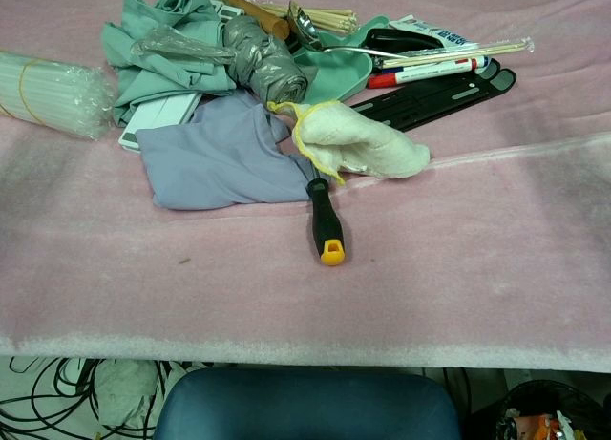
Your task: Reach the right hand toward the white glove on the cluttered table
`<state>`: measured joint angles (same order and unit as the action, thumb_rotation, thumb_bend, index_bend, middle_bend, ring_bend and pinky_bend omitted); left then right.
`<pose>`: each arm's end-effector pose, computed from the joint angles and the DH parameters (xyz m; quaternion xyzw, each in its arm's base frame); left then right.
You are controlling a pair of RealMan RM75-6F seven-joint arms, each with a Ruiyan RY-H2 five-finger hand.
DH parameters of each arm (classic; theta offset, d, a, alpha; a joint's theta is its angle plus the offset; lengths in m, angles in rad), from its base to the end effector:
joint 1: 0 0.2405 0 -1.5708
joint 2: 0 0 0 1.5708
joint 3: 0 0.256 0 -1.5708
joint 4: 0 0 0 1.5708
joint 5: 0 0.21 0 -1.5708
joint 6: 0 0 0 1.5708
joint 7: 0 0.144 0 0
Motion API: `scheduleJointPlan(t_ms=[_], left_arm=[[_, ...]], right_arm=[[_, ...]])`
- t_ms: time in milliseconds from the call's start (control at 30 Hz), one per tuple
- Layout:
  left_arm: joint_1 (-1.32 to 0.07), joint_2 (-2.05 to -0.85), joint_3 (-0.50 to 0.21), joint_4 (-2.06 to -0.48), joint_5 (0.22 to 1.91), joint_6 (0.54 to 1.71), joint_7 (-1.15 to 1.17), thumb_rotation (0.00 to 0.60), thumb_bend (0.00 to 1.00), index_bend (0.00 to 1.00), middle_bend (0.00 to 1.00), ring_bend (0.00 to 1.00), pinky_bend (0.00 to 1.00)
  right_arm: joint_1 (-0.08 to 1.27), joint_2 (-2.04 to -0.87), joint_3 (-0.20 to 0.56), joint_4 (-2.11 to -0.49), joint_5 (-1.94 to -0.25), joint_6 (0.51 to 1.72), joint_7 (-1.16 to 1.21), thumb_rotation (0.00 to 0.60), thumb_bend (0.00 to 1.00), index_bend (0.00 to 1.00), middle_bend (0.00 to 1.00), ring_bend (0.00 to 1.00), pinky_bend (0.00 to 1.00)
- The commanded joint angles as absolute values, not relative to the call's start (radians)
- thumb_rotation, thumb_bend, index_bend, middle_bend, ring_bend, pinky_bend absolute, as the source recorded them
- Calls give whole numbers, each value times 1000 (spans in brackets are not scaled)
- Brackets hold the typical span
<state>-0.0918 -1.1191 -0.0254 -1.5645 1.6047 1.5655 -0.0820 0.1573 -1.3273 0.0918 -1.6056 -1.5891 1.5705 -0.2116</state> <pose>-0.3025 0.1777 0.1644 -0.6086 -0.3579 -0.4357 0.5583 -0.2570 -0.2054 0.1099 0.6015 -0.3095 0.4589 0.5761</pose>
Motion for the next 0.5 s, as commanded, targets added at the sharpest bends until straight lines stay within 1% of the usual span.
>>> scheduleJointPlan(t_ms=[33, 367, 500], left_arm=[[-91, -1119, -25, -1566, 1605, 1567, -81, 600, 0, 0, 0, 0, 0], [-89, -1118, -25, -1567, 1605, 1571, -83, 600, 0, 0, 0, 0, 0], [-87, -1117, -25, -1567, 1607, 1575, -90, 600, 0, 0, 0, 0, 0]], right_arm=[[157, -1326, 94, -1608, -1586, 1569, -210, 600, 107, 0, 0, 0, 237], [157, -1314, 98, -1635, -1582, 1561, -202, 600, 106, 0, 0, 0, 237], [162, -1305, 97, -1680, -1580, 1548, -193, 600, 70, 0, 0, 0, 237]])
